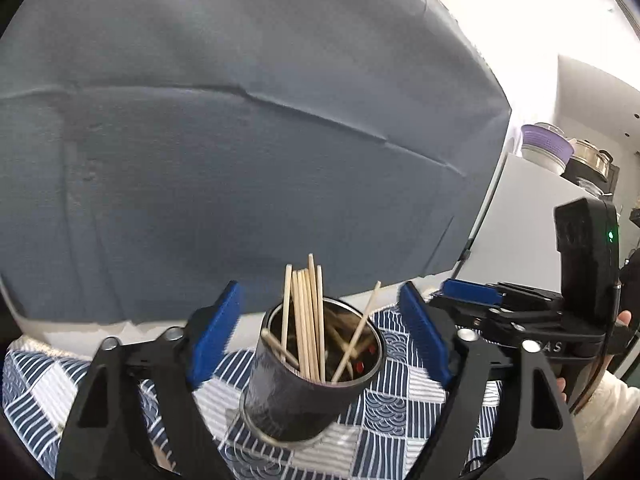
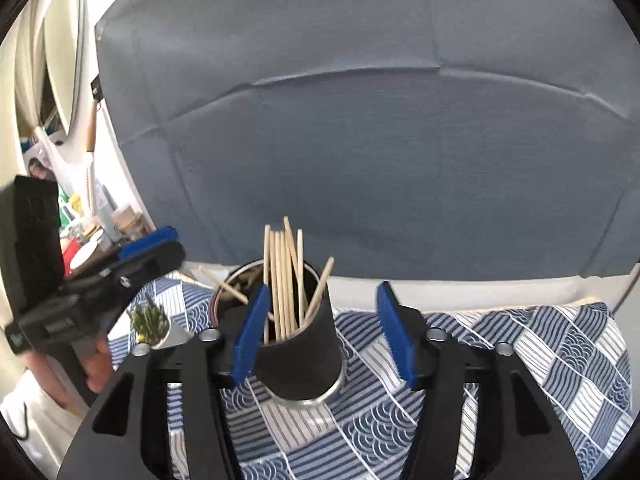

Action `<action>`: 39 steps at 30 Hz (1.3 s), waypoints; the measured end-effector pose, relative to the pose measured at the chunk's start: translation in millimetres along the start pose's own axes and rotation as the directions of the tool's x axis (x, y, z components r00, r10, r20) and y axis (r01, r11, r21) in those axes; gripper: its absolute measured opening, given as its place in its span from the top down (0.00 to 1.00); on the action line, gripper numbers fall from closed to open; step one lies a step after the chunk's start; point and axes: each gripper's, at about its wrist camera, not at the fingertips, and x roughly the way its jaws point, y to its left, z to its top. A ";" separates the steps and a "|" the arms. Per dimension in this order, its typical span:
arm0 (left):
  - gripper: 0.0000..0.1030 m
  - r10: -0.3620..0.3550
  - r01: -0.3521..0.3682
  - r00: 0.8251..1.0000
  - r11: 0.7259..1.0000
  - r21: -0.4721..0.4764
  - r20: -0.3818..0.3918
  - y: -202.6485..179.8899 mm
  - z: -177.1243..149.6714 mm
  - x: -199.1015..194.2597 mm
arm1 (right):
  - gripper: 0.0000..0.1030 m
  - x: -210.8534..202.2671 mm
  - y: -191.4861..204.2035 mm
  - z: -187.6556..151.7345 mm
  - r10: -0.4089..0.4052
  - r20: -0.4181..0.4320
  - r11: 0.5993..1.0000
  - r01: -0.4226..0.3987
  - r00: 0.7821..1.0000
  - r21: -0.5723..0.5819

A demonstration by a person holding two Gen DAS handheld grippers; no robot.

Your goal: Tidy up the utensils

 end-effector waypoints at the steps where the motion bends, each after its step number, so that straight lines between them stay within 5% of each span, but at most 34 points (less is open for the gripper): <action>1: 0.12 0.037 -0.037 0.999 0.999 -0.001 0.008 -2.4 -0.4 -8.3 | 0.28 -5.8 -0.8 -2.1 -0.002 0.004 1.000 0.002 1.000 0.001; 3: 0.05 0.073 -0.073 0.997 0.997 -0.005 0.014 -6.5 -1.0 -23.4 | 0.16 -19.1 -2.2 -5.2 -0.002 0.014 1.000 0.002 1.000 0.007; 11: 0.06 0.234 -0.233 0.972 0.972 0.042 -0.009 -46.5 -10.9 -74.0 | 0.12 -81.6 -10.3 -18.1 0.008 0.041 0.999 -0.009 0.999 0.032; 25: 0.06 0.332 -0.332 0.943 0.943 -0.002 -0.018 -133.6 -57.9 -134.6 | 0.09 -178.0 -25.5 -63.2 -0.005 0.077 1.000 0.005 0.997 0.009; 34: 0.06 0.427 -0.428 0.903 0.903 -0.026 -0.035 -178.7 -95.4 -166.2 | 0.09 -229.3 -31.1 -103.6 0.012 0.061 1.000 -0.011 0.998 -0.016; 38: 0.06 0.413 -0.414 0.910 0.909 -0.045 -0.031 -200.6 -111.6 -180.7 | 0.08 -245.9 -29.5 -123.1 0.003 0.021 1.000 -0.002 1.000 -0.027; 39: 0.06 0.439 -0.439 0.899 0.897 -0.047 -0.017 -208.6 -116.3 -186.4 | 0.08 -248.1 -29.9 -127.1 0.002 0.007 1.000 -0.002 1.000 -0.030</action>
